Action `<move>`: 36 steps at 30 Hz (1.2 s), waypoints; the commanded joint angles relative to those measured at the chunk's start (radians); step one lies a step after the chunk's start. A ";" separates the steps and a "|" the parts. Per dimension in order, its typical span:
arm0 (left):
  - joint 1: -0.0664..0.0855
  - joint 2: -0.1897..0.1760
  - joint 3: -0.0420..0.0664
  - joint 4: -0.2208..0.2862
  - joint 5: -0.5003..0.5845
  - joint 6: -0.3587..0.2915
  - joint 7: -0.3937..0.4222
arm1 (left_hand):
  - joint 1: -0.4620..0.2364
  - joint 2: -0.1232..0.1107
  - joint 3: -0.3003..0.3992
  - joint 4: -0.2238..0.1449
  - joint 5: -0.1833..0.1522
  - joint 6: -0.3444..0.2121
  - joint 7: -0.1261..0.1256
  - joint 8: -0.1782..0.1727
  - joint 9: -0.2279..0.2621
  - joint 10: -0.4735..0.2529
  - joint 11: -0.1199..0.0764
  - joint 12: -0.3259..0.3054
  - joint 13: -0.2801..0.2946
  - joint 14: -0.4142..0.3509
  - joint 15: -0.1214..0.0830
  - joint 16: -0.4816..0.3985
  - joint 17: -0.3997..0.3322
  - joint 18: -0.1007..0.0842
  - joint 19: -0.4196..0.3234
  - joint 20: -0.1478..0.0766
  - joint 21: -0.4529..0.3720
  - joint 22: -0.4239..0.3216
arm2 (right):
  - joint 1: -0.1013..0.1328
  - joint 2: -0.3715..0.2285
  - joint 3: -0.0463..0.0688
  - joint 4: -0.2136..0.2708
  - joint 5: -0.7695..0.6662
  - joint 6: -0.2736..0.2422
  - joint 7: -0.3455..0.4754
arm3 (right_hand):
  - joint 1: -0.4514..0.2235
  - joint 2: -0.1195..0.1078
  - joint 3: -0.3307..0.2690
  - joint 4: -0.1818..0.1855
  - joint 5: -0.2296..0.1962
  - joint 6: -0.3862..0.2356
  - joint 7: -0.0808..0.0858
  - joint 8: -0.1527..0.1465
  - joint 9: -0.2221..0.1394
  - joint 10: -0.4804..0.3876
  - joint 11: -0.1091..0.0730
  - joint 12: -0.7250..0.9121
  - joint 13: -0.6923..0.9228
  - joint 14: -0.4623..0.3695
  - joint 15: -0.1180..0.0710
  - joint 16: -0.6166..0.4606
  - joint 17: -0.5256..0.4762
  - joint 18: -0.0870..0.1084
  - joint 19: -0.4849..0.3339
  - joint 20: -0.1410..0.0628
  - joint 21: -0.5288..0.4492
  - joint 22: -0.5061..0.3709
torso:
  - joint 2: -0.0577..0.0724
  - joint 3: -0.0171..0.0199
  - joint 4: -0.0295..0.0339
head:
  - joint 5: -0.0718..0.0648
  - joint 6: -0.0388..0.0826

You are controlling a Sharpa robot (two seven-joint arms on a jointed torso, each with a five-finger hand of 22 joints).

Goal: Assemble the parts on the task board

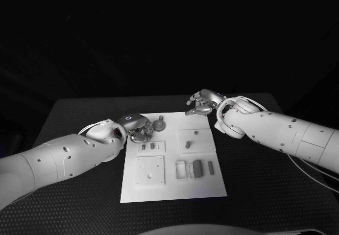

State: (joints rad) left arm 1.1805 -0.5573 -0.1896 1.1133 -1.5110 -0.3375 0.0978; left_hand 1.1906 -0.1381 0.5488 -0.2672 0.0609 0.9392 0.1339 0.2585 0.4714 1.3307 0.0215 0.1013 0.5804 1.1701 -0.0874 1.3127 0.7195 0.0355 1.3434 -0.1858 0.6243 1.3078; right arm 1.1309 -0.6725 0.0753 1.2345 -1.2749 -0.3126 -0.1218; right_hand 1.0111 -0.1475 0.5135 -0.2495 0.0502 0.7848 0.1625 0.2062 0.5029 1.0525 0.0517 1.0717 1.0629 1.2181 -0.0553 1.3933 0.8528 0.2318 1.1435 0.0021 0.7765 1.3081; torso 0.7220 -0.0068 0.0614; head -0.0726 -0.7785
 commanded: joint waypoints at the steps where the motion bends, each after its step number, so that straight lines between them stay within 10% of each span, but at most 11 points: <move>1: -0.001 -0.001 0.001 0.006 0.024 -0.027 0.018 | 0.000 -0.014 -0.003 0.000 0.004 -0.009 0.000 -0.004 -0.002 0.007 0.004 -0.005 0.002 -0.002 0.002 -0.002 0.002 0.100 -0.002 0.003 0.002 0.019 | -0.001 0.001 0.000 0.000 -0.001 0.000 0.002 | -0.006 0.006 0.001 0.002 -0.002 0.001 0.007 0.002 -0.001 -0.008 0.003 0.005 -0.001 -0.006 -0.001 -0.005 -0.001 0.030 0.000 -0.004 -0.005 0.017 | 0.000 0.0002 -0.0004 | 0.000 0.000; 22: -0.003 -0.068 0.010 0.084 0.124 -0.021 0.033 | -0.039 -0.033 -0.027 0.021 0.014 -0.030 0.000 -0.011 -0.007 0.006 0.005 -0.010 0.010 -0.006 0.002 -0.004 0.010 0.101 -0.005 0.003 0.001 0.019 | -0.006 -0.004 0.000 -0.009 -0.001 -0.002 0.013 | -0.003 0.004 0.001 -0.003 -0.002 0.001 0.007 0.002 -0.001 -0.009 0.003 0.006 -0.002 -0.007 0.000 -0.005 -0.001 0.030 -0.002 -0.004 -0.005 0.017 | 0.000 0.0004 0.0002 | -0.001 0.005; 36: 0.008 -0.166 0.087 0.174 0.641 -0.022 0.106 | -0.036 -0.010 0.003 0.030 0.021 -0.013 0.026 0.007 -0.002 -0.106 0.043 -0.037 -0.032 -0.089 0.041 -0.132 -0.053 0.084 -0.105 0.043 -0.100 -0.028 | -0.008 -0.075 -0.010 0.020 0.021 -0.025 0.108 | 0.028 0.022 0.007 -0.038 -0.002 0.008 0.004 0.009 0.002 -0.036 0.001 -0.073 -0.070 -0.023 -0.003 -0.030 -0.017 0.030 -0.025 0.007 -0.017 0.017 | -0.003 0.0018 0.0052 | -0.002 0.016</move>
State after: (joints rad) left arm 1.1830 -0.7185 -0.1043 1.2829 -1.1167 -0.3685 0.1689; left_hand 1.1525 -0.1576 0.5476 -0.2381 0.0813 0.9241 0.1542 0.2605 0.4683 1.2345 0.0589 0.0663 0.5517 1.0883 -0.0464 1.1903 0.6715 0.0369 1.2456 -0.1435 0.5320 1.2837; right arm 1.1242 -0.7335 0.0679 1.2406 -1.2676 -0.3262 -0.0747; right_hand 1.0348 -0.1238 0.5233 -0.2817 0.0502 0.7856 0.1624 0.2129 0.5035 1.0255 0.0536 1.0119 1.0031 1.1995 -0.0582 1.3656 0.8377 0.2319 1.1246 0.0096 0.7648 1.3081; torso 0.7212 -0.0061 0.0628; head -0.0762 -0.7632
